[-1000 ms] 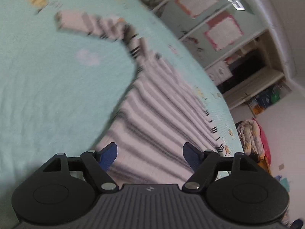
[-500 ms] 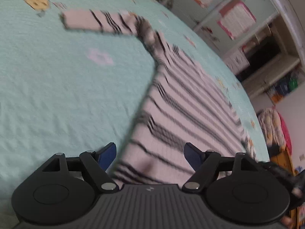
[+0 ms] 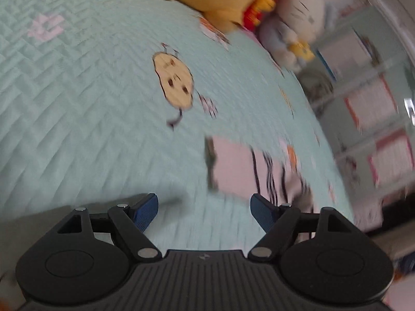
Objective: Fold clothes
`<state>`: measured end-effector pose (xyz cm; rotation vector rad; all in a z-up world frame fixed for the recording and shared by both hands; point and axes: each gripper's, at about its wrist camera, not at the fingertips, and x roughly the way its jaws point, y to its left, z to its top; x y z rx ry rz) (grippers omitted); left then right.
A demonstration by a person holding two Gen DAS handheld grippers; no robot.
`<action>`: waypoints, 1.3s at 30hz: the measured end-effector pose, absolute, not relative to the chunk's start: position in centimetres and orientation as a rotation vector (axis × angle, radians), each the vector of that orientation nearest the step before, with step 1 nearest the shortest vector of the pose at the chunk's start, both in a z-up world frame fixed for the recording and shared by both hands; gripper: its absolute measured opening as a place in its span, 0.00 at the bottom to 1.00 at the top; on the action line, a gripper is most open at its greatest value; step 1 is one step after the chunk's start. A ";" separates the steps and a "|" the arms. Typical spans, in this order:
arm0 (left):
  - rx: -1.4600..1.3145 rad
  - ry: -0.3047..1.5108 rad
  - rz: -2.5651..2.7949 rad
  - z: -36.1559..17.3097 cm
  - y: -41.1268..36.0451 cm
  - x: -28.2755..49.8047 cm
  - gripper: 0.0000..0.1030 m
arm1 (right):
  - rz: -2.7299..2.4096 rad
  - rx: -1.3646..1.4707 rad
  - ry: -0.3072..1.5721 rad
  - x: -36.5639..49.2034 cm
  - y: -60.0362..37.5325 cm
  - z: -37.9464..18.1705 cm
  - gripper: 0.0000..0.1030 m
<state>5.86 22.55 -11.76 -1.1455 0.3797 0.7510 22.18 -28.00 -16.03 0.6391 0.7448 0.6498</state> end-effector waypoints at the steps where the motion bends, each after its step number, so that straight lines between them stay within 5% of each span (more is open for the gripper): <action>1: -1.167 0.372 0.751 -12.1 23.4 6.4 0.78 | 0.650 0.646 0.745 22.3 -28.1 -16.1 0.22; 15: -1.148 0.373 0.692 -13.6 27.1 12.6 0.82 | 0.651 0.709 0.738 22.5 -28.4 -17.0 0.09; 19: -1.091 0.397 0.717 -13.6 26.5 12.9 0.53 | 0.650 0.718 0.739 22.5 -28.3 -17.1 0.08; 21: -1.104 0.436 0.690 -14.0 27.0 13.4 0.04 | 0.650 0.719 0.740 22.6 -28.4 -17.1 0.08; 39: -0.843 0.354 0.754 -1.6 30.5 9.2 0.03 | 0.650 0.724 0.746 22.9 -28.9 -17.3 0.04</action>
